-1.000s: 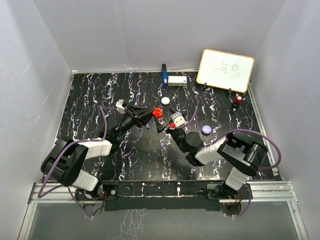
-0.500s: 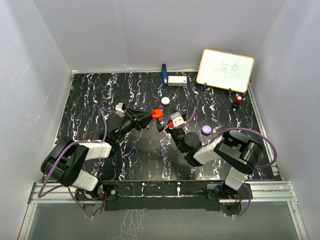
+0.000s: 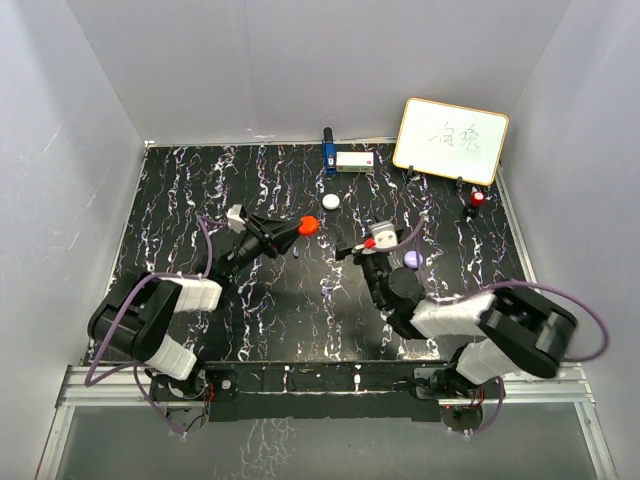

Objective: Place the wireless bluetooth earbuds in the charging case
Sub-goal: Close the charging case, then place the charging case at the center of the board, then move the charging case to the center of the board, then pick up the charging case at the center of the board.

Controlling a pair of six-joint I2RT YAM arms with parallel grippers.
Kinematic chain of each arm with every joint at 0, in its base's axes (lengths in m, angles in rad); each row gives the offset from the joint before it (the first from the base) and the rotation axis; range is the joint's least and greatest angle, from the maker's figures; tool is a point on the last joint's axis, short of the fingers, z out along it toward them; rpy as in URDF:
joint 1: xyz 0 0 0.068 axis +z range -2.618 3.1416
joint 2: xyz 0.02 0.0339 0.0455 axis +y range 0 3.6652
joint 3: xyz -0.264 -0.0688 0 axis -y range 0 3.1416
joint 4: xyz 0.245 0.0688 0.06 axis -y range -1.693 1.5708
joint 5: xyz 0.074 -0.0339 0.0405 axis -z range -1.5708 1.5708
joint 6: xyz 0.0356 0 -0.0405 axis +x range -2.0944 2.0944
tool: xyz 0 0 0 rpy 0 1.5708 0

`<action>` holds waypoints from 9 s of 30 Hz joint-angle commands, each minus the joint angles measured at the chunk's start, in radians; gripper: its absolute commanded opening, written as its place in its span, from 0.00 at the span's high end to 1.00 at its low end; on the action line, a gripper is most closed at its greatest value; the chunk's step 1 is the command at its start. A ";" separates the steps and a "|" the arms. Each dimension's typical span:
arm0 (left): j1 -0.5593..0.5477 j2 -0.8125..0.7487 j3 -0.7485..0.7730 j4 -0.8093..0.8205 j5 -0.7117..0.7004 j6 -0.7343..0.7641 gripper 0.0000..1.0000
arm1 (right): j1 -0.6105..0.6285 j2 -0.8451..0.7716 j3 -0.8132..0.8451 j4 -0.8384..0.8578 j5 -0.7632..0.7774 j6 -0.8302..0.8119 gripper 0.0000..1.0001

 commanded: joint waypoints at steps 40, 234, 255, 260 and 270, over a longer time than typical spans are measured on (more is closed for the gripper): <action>0.285 0.592 0.653 -0.606 0.070 0.619 0.55 | -0.352 -0.289 0.408 -1.498 -0.145 0.695 0.01; -0.202 0.369 0.527 -0.914 -0.182 1.884 0.30 | -0.481 -0.228 0.374 -1.390 -0.565 0.794 0.14; -0.218 0.237 0.488 -0.888 -0.145 1.842 0.78 | -0.490 -0.181 0.349 -1.309 -0.716 0.841 0.18; -0.235 0.097 0.433 -0.813 -0.100 1.774 0.96 | -0.497 -0.170 0.328 -1.237 -0.832 0.879 0.24; -0.268 0.021 0.414 -0.757 -0.080 1.686 1.00 | -0.501 -0.162 0.253 -1.065 -1.013 0.986 0.37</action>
